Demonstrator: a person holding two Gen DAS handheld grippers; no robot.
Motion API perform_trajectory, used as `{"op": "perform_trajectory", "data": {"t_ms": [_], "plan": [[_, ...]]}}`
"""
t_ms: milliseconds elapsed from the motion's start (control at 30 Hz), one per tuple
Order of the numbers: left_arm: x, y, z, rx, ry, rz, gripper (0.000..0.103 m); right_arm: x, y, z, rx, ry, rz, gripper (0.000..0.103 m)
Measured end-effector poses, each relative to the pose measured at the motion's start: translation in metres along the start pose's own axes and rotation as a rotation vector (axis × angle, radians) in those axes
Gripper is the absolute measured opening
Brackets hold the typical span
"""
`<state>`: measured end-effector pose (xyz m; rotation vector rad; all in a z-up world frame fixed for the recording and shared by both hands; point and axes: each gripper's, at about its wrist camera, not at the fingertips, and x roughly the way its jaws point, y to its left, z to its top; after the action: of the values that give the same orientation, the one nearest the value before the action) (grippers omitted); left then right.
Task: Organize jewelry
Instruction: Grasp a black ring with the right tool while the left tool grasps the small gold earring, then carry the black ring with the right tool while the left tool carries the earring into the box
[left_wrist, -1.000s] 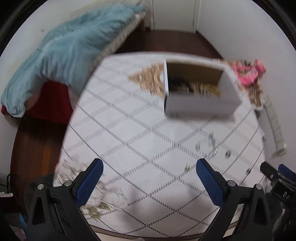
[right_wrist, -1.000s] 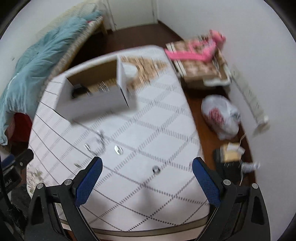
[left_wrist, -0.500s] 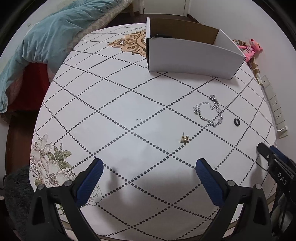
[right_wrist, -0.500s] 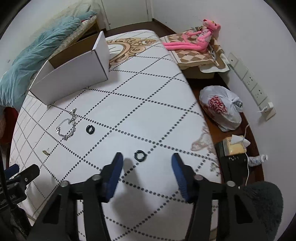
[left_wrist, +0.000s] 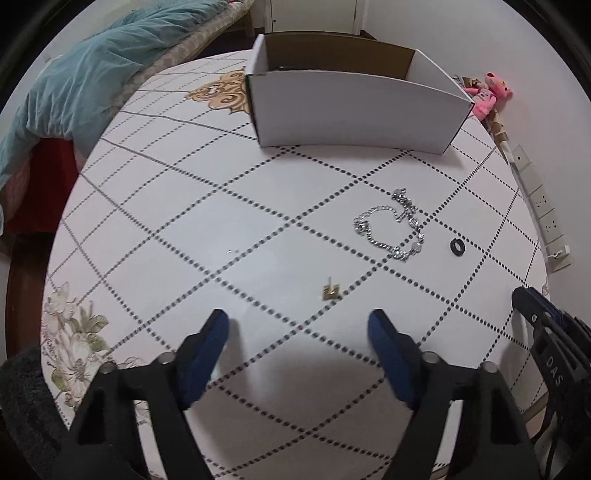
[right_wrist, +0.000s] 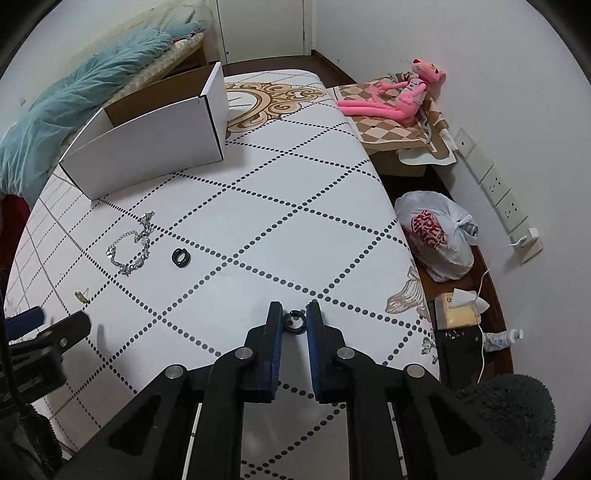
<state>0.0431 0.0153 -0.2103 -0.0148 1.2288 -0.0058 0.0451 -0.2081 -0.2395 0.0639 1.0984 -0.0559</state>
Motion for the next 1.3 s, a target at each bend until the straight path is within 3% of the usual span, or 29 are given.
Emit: {"op": "perform_trajectory", "data": {"t_ms": [33,100,167,333,433,700,867,1033,1300], "plan": [[0.002,-0.001,0.001,-0.001,-0.004,0.0,0.057,0.0,0.0,0.0,0.0,0.001,0.0,0.013],[0.003,-0.003,0.004,0.007,-0.022,0.006,0.052,0.0,0.0,0.0,0.002,0.002,0.001,0.013],[0.003,-0.004,0.007,0.014,-0.037,0.003,0.037,0.0,-0.001,0.0,0.008,0.004,0.004,0.013],[0.004,-0.004,0.011,0.028,-0.051,-0.013,0.014,0.001,-0.002,0.001,0.017,0.008,0.002,0.013],[0.003,-0.002,0.011,0.021,-0.056,-0.034,0.006,0.001,-0.002,0.001,0.02,0.01,0.001,0.013],[-0.005,0.0,0.005,0.014,-0.061,-0.076,0.006,-0.007,-0.004,0.004,0.033,-0.003,0.017,0.013],[-0.028,0.003,0.016,0.003,-0.099,-0.109,0.006,-0.024,0.0,0.019,0.041,-0.034,0.076,0.013],[-0.059,0.009,0.051,-0.021,-0.15,-0.167,0.006,-0.048,0.012,0.054,0.048,-0.08,0.168,0.013],[-0.076,0.019,0.145,-0.021,-0.175,-0.238,0.006,-0.047,0.04,0.157,0.049,-0.071,0.366,0.013]]}}
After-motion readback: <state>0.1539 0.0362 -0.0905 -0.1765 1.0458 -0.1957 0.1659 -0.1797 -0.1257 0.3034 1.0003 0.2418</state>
